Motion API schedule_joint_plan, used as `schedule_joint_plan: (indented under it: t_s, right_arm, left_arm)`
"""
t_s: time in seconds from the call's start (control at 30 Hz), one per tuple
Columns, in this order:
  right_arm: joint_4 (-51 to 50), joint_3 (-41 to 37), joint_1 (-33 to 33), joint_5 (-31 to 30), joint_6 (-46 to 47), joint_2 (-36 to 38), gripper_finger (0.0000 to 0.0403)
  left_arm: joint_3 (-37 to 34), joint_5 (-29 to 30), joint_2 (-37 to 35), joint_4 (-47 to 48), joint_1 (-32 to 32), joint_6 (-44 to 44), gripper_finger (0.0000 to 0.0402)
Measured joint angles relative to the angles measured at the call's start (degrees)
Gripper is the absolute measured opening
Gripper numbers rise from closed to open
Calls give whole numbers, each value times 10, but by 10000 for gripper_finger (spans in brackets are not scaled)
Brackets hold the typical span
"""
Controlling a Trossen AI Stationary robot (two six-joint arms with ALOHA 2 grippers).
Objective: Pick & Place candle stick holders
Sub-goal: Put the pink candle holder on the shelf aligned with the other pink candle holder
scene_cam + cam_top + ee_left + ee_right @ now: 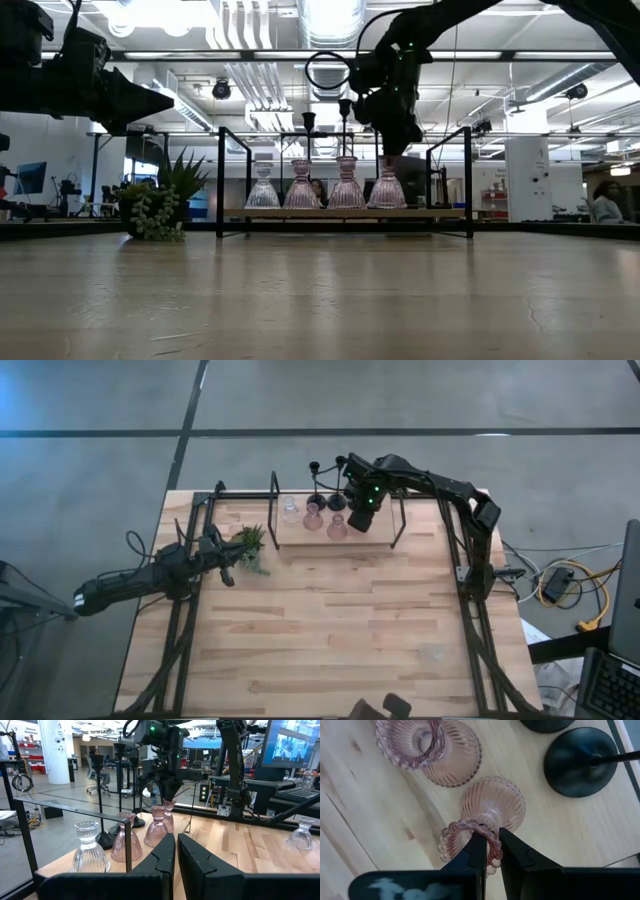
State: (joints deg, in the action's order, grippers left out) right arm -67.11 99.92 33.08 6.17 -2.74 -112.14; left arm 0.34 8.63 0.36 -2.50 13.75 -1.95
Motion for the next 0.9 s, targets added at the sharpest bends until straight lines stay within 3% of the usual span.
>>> schedule_joint_plan:
  t_s: [0.77, 0.9]
  right_arm:
    - [6, -1, 12, -26, 8, 2, 20]
    - [6, -1, 12, -30, 7, 2, 40]
  left_arm:
    - [0, 0, 0, 0, 0, 0, 26]
    - [0, 0, 0, 0, 0, 0, 26]
